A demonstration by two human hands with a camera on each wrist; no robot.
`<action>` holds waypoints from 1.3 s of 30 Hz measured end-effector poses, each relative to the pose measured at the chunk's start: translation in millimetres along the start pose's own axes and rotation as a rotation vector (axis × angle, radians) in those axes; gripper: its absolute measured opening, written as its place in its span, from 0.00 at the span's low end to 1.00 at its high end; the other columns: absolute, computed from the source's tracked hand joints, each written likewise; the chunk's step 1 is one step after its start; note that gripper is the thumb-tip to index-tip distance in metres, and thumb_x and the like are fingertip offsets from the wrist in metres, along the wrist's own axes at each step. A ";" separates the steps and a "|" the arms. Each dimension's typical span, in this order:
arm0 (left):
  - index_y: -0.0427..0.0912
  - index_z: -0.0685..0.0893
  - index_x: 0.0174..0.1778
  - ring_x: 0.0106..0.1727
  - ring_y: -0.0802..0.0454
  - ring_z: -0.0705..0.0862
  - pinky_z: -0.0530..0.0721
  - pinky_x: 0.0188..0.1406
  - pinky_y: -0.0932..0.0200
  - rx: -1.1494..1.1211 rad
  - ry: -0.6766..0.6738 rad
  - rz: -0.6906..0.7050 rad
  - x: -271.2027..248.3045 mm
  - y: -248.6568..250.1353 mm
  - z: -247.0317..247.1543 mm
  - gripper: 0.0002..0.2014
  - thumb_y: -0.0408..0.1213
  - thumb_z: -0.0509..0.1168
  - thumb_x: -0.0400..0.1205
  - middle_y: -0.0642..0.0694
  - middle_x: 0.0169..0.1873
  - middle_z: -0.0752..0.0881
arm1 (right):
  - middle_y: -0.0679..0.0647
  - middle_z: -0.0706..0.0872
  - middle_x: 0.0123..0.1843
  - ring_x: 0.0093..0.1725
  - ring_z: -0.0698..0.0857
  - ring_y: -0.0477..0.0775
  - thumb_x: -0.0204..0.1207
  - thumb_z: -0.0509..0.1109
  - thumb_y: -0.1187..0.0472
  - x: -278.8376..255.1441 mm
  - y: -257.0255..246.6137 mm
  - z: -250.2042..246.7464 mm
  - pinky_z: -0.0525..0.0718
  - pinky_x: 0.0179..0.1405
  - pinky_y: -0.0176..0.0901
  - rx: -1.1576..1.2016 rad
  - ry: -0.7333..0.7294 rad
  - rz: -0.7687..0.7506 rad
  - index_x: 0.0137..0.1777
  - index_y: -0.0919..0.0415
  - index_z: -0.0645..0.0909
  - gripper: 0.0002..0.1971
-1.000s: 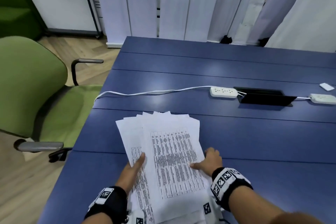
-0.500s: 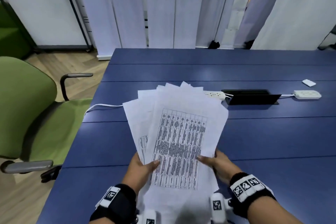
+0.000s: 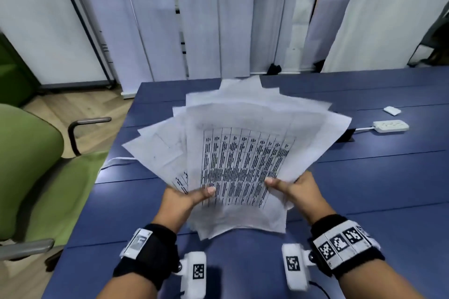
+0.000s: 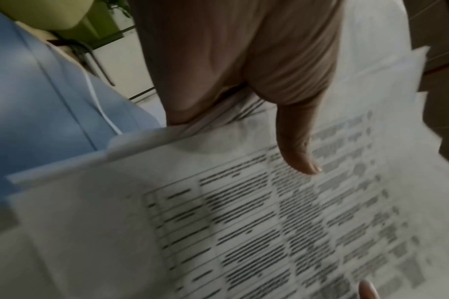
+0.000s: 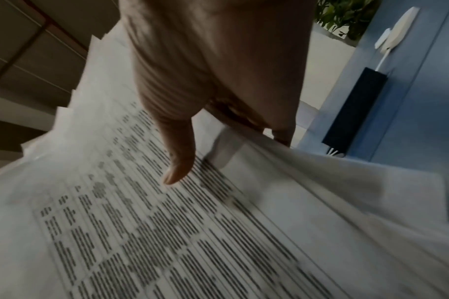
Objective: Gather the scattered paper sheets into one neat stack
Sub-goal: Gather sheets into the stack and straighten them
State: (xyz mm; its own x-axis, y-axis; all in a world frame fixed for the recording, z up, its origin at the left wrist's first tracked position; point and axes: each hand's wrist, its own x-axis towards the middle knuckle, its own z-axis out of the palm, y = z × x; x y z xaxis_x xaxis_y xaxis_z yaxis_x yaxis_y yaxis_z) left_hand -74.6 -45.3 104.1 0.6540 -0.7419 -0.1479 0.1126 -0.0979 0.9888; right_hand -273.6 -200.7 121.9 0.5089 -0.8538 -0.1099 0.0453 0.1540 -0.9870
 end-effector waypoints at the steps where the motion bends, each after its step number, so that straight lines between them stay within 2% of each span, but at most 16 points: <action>1: 0.31 0.90 0.36 0.40 0.52 0.92 0.86 0.42 0.69 -0.011 -0.019 0.006 -0.3 -1.7 1.2 0.08 0.28 0.80 0.64 0.50 0.32 0.92 | 0.52 0.89 0.26 0.28 0.89 0.47 0.67 0.74 0.81 -2.0 2.1 -3.4 0.83 0.23 0.30 0.020 -0.009 0.023 0.43 0.77 0.81 0.06; 3: 0.35 0.89 0.35 0.40 0.51 0.92 0.88 0.50 0.58 -0.051 -0.082 0.012 -3.6 -1.9 6.8 0.07 0.23 0.78 0.65 0.48 0.33 0.92 | 0.52 0.91 0.31 0.35 0.91 0.50 0.64 0.76 0.82 -4.3 4.7 -9.3 0.86 0.29 0.34 0.040 -0.035 0.037 0.43 0.75 0.82 0.10; 4: 0.35 0.89 0.42 0.44 0.49 0.92 0.87 0.54 0.52 -0.058 -0.086 0.014 -2.8 -3.7 8.1 0.12 0.22 0.79 0.65 0.45 0.38 0.93 | 0.52 0.92 0.35 0.39 0.92 0.50 0.62 0.78 0.81 -4.4 6.8 -10.0 0.88 0.33 0.35 0.025 -0.041 0.039 0.45 0.72 0.83 0.13; 6: 0.34 0.84 0.58 0.56 0.44 0.90 0.85 0.61 0.47 -0.083 -0.091 0.029 0.8 -7.7 13.7 0.29 0.28 0.84 0.61 0.40 0.52 0.91 | 0.55 0.93 0.44 0.48 0.92 0.53 0.58 0.81 0.78 -4.1 12.1 -8.5 0.90 0.46 0.42 0.012 -0.036 0.043 0.52 0.70 0.83 0.21; 8: 0.33 0.80 0.63 0.59 0.44 0.88 0.83 0.64 0.44 -0.117 -0.020 0.028 1.0 -6.8 20.7 0.38 0.37 0.87 0.58 0.39 0.56 0.90 | 0.56 0.92 0.47 0.48 0.92 0.51 0.56 0.83 0.76 -4.3 13.2 -3.7 0.89 0.52 0.44 0.034 -0.001 0.007 0.55 0.71 0.82 0.25; 10: 0.30 0.82 0.59 0.55 0.45 0.90 0.86 0.60 0.47 -0.147 0.039 0.087 0.6 -5.1 23.5 0.31 0.31 0.84 0.61 0.40 0.51 0.92 | 0.53 0.93 0.45 0.46 0.91 0.47 0.57 0.82 0.77 -4.6 7.2 0.3 0.88 0.52 0.41 0.030 0.033 -0.061 0.54 0.70 0.82 0.24; 13: 0.31 0.85 0.54 0.47 0.39 0.91 0.90 0.33 0.59 -0.155 0.047 0.187 -3.1 12.5 24.6 0.18 0.22 0.76 0.68 0.42 0.48 0.92 | 0.47 0.93 0.41 0.43 0.91 0.43 0.57 0.80 0.82 -2.4 -7.6 -0.8 0.87 0.45 0.32 0.057 0.023 -0.184 0.51 0.68 0.83 0.22; 14: 0.33 0.86 0.53 0.46 0.40 0.91 0.89 0.31 0.61 -0.155 0.040 0.210 -1.2 14.2 23.3 0.18 0.21 0.76 0.68 0.43 0.49 0.92 | 0.48 0.93 0.42 0.44 0.91 0.44 0.56 0.80 0.82 -0.8 -10.3 -1.2 0.87 0.45 0.32 0.057 0.017 -0.213 0.51 0.68 0.83 0.23; 17: 0.40 0.87 0.51 0.50 0.49 0.91 0.90 0.44 0.58 -0.208 0.002 0.218 3.0 13.5 20.9 0.21 0.18 0.76 0.65 0.43 0.49 0.92 | 0.50 0.93 0.44 0.46 0.91 0.46 0.55 0.80 0.83 3.1 -6.7 -6.3 0.87 0.46 0.34 0.075 0.022 -0.232 0.51 0.69 0.84 0.23; 19: 0.39 0.90 0.48 0.52 0.45 0.90 0.89 0.49 0.56 -0.227 -0.057 0.206 4.3 8.3 19.7 0.20 0.21 0.78 0.61 0.39 0.50 0.92 | 0.52 0.93 0.46 0.48 0.91 0.49 0.55 0.80 0.81 4.3 -0.7 -14.5 0.88 0.46 0.36 0.064 0.023 -0.207 0.51 0.68 0.85 0.23; 22: 0.40 0.91 0.49 0.54 0.43 0.90 0.88 0.48 0.58 -0.218 -0.137 0.189 4.6 1.3 18.7 0.24 0.26 0.83 0.57 0.37 0.50 0.91 | 0.59 0.92 0.49 0.53 0.91 0.58 0.52 0.84 0.71 5.6 7.4 -29.2 0.88 0.46 0.38 0.082 -0.033 -0.130 0.51 0.67 0.86 0.24; 25: 0.35 0.86 0.58 0.58 0.44 0.89 0.87 0.52 0.60 -0.224 -0.207 0.189 3.0 6.8 26.7 0.30 0.20 0.81 0.59 0.38 0.54 0.90 | 0.62 0.91 0.52 0.55 0.90 0.61 0.41 0.91 0.58 4.1 12.6 -27.9 0.88 0.53 0.48 0.080 -0.115 -0.085 0.55 0.67 0.85 0.38; 27: 0.34 0.83 0.60 0.57 0.47 0.89 0.86 0.52 0.60 -0.253 -0.210 0.195 5.6 9.9 29.0 0.32 0.22 0.81 0.58 0.39 0.55 0.90 | 0.63 0.91 0.52 0.54 0.90 0.61 0.42 0.90 0.62 2.9 9.5 -23.3 0.88 0.54 0.49 0.095 -0.159 -0.095 0.54 0.67 0.86 0.35; 31: 0.40 0.87 0.54 0.52 0.48 0.90 0.87 0.48 0.61 -0.300 -0.169 0.216 12.3 10.9 15.6 0.27 0.22 0.80 0.59 0.40 0.50 0.92 | 0.58 0.92 0.49 0.51 0.91 0.54 0.49 0.82 0.74 7.8 0.6 -35.3 0.88 0.47 0.39 0.092 -0.122 -0.147 0.52 0.62 0.86 0.28; 37: 0.32 0.86 0.57 0.56 0.42 0.89 0.87 0.50 0.58 -0.282 -0.261 0.212 11.0 13.9 27.6 0.34 0.32 0.83 0.52 0.35 0.52 0.90 | 0.53 0.93 0.43 0.45 0.92 0.49 0.49 0.80 0.80 1.2 -9.1 -27.5 0.88 0.41 0.36 0.084 -0.149 -0.165 0.47 0.62 0.85 0.25; 39: 0.33 0.85 0.57 0.55 0.43 0.89 0.87 0.50 0.59 -0.309 -0.239 0.236 14.3 18.4 22.5 0.36 0.35 0.85 0.52 0.37 0.52 0.91 | 0.53 0.93 0.42 0.43 0.92 0.48 0.47 0.81 0.76 4.9 -12.8 -31.8 0.87 0.40 0.35 0.113 -0.114 -0.187 0.49 0.63 0.84 0.26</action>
State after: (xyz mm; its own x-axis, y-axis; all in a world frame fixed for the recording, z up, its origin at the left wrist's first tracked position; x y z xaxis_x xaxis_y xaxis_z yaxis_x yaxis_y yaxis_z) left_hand -80.0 -72.7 120.6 0.5017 -0.8559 0.1254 0.2224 0.2677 0.9375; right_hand -299.1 -222.7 130.3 0.5759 -0.8122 0.0932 0.2398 0.0589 -0.9690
